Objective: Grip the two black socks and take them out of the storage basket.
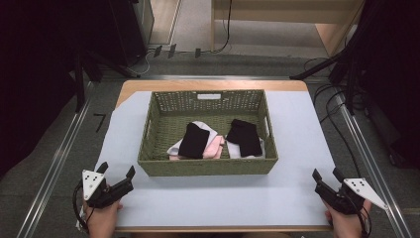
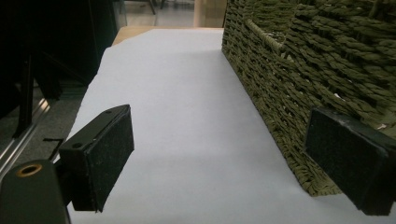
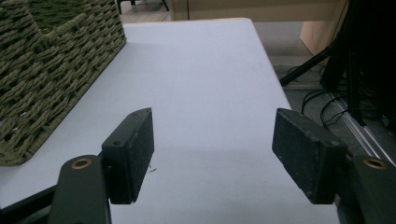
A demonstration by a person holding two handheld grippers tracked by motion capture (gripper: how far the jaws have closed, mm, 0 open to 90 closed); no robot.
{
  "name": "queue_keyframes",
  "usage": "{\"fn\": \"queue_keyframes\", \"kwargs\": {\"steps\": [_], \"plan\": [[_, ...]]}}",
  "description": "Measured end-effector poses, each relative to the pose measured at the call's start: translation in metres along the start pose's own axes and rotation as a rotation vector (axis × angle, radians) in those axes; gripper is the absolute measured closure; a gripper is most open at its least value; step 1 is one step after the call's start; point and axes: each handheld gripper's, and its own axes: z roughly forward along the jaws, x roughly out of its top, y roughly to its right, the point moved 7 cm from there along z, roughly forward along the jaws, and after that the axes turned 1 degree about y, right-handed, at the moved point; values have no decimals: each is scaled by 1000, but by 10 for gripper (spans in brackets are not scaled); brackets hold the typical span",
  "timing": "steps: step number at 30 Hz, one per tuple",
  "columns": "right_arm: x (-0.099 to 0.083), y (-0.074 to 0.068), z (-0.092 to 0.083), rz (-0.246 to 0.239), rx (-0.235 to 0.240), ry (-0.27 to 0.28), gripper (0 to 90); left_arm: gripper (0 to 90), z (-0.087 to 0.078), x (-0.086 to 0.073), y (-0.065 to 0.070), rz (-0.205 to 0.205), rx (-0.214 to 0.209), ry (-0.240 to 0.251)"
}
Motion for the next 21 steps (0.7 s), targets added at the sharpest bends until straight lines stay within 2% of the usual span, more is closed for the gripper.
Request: {"fn": "queue_keyframes", "kwargs": {"steps": [7, 9, 11, 13, 14, 15, 17, 20, 21], "plan": [[10, -12, 1, -3, 17, -17, 292, 96, 0, 0, 0, 9, 5, -2], [23, -20, 1, -11, 25, -14, 292, 96, 0, 0, 0, 8, 6, -2], [27, -23, 0, -7, 26, -13, 293, 96, 0, 0, 0, 6, 6, -1], [42, -34, 0, -17, 38, -11, 293, 96, 0, 0, 0, 6, 7, -2], [42, -34, 0, -17, 38, -11, 293, 96, 0, 0, 0, 6, 8, -3], [52, -42, 1, -37, 47, -5, 294, 96, 0, 0, 0, 6, 8, -4], [57, -46, 2, -41, 54, -3, 293, 96, 0, 0, 0, 6, 7, -6], [80, -62, 5, -53, 68, 16, 298, 96, 1, 0, 0, 5, 12, -7], [80, -62, 5, -53, 68, 16, 298, 96, 1, 0, 0, 5, 12, -7]]}}
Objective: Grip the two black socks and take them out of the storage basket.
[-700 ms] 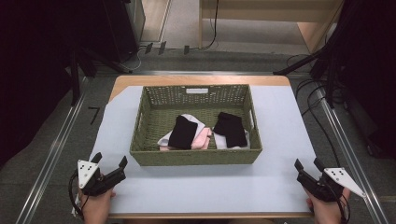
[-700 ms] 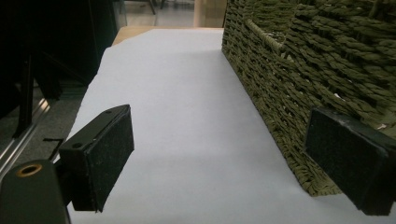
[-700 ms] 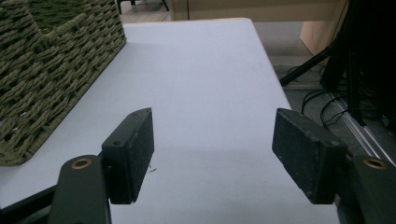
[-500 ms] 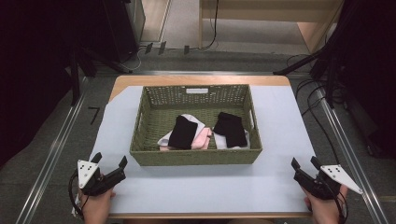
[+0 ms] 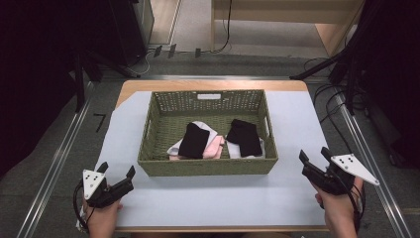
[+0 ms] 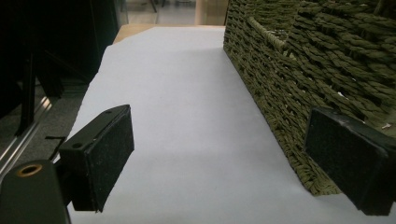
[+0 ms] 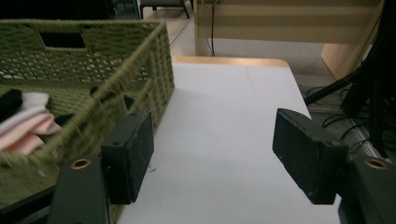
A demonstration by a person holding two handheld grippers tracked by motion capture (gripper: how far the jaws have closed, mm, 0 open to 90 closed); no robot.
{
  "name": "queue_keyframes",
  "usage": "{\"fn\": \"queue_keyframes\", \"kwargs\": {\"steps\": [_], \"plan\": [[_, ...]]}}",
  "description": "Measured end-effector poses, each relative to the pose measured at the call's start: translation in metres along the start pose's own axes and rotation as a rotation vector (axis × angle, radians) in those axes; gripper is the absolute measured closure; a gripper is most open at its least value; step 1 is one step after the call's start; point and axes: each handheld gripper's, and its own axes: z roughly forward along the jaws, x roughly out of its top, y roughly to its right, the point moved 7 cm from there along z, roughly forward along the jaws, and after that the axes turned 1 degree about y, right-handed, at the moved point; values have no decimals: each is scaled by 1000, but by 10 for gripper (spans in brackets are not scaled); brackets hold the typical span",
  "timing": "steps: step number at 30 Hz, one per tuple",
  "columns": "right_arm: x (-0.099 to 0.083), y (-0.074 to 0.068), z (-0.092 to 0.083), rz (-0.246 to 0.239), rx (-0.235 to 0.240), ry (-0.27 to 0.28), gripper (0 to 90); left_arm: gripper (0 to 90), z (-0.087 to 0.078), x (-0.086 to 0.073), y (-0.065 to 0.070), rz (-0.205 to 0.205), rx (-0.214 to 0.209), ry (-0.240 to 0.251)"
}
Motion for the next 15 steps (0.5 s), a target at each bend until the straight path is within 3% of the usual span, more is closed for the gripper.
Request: {"fn": "queue_keyframes", "kwargs": {"steps": [1, 4, 7, 8, 10, 15], "plan": [[11, -7, 3, -5, 5, 8, 301, 96, 0, 0, 0, -1, 3, 1], [21, -15, 7, -9, 14, 11, 303, 96, 0, 0, 0, 2, 3, -1], [39, -34, 14, -24, 44, 23, 308, 96, 1, 0, 0, 3, 0, -1], [39, -34, 14, -24, 44, 23, 308, 96, 1, 0, 0, 3, 0, -1], [49, -49, 23, -33, 65, 23, 313, 96, 1, 0, 0, 5, -3, -4], [59, -72, 41, -38, 89, 6, 312, 96, 1, 0, 0, 3, -1, -5]]}}
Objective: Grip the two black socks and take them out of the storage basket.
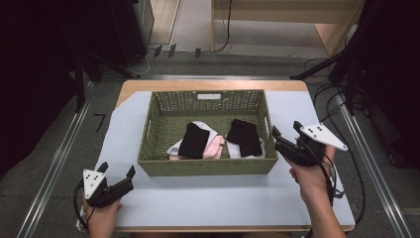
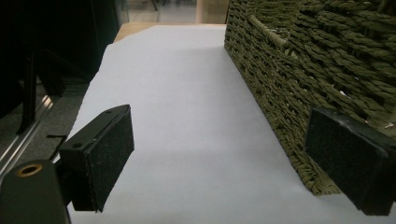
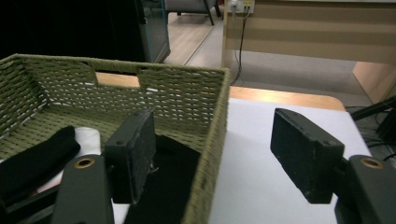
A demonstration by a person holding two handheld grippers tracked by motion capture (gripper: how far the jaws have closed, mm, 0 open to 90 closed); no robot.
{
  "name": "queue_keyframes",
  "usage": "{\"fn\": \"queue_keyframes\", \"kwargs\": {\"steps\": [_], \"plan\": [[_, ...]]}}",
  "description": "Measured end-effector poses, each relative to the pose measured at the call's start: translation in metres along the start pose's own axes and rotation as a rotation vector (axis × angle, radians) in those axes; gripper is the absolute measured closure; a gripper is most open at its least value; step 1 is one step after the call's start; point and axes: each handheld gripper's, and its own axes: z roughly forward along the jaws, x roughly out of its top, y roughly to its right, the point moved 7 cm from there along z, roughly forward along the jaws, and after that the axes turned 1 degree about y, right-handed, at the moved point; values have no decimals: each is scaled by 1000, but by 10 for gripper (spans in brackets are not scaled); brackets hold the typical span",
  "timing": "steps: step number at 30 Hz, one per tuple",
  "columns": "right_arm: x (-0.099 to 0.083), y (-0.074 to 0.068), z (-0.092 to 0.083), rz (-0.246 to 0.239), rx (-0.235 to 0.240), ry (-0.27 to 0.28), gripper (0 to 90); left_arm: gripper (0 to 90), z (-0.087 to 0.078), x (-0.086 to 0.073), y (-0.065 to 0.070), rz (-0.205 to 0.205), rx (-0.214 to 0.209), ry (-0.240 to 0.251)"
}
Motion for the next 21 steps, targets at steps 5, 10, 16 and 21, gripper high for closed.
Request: {"fn": "queue_keyframes", "kwargs": {"steps": [5, 10, 16, 21], "plan": [[8, -15, 15, 12, 24, -9, 312, 97, 0, 0, -1, 0, 17, -2], [16, -31, 30, 13, 46, -21, 310, 97, 0, 0, 0, 0, 18, -2], [18, -51, 58, 2, 34, -64, 307, 97, 0, 0, 0, 0, 13, -7], [16, -60, 74, -17, 22, -97, 314, 98, 0, 0, 0, -1, 11, -7]]}}
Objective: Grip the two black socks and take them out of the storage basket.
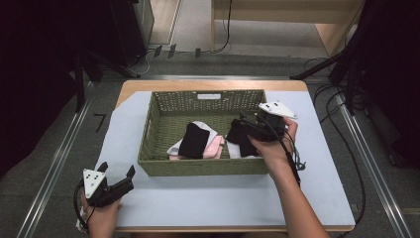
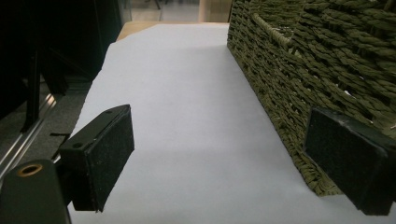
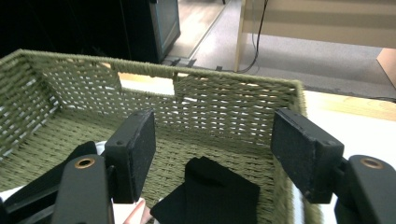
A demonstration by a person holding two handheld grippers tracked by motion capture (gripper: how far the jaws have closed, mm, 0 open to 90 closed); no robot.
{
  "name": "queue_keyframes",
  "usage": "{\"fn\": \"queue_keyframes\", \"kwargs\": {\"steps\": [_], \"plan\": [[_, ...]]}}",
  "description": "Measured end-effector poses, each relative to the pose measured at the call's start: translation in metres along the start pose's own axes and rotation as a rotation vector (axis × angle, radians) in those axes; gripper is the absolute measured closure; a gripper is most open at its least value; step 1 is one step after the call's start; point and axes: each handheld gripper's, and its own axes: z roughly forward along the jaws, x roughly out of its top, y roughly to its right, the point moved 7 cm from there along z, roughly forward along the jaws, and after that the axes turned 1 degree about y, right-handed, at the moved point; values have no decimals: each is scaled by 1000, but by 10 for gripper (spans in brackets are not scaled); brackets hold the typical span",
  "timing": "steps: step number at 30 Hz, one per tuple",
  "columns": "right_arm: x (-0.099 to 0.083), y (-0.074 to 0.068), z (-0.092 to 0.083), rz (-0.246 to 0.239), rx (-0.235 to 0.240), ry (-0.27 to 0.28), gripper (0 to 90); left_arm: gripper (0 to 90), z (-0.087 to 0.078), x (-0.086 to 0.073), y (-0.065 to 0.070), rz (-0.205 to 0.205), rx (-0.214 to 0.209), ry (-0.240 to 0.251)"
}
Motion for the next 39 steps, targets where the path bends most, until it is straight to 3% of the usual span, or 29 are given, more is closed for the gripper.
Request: {"fn": "queue_keyframes", "kwargs": {"steps": [3, 4, 9, 11, 15, 16, 22, 25, 29, 33, 39], "plan": [[-1, -6, 12, -9, -1, -22, 329, 98, 0, 0, 0, -1, -2, -2], [-4, -8, 20, -11, -9, -54, 352, 98, 0, 0, 0, -1, -3, -3], [-9, -11, 34, -29, 3, -110, 389, 99, 1, 0, 0, 2, -9, -8], [-18, -13, 45, -43, 11, -186, 400, 99, 1, 0, 0, 1, -9, -8], [-28, -14, 52, -59, 9, -237, 395, 99, 0, 0, 0, -2, -10, -4], [-34, -15, 55, -52, 10, -270, 377, 99, 0, 0, 0, -2, -11, -3], [-45, -13, 63, 18, -12, -334, 386, 99, 0, 0, 0, -1, -12, -3], [-54, -15, 69, -13, -36, -415, 392, 99, 0, 0, 0, -2, -15, -2], [-59, -16, 73, -4, -46, -457, 390, 99, 0, 0, 0, -1, -17, -1], [-65, -20, 79, 88, -36, -490, 358, 100, 0, 0, 0, -1, -18, 1], [-75, -24, 83, 49, -22, -558, 277, 99, 0, 0, 0, -1, -18, 0]]}}
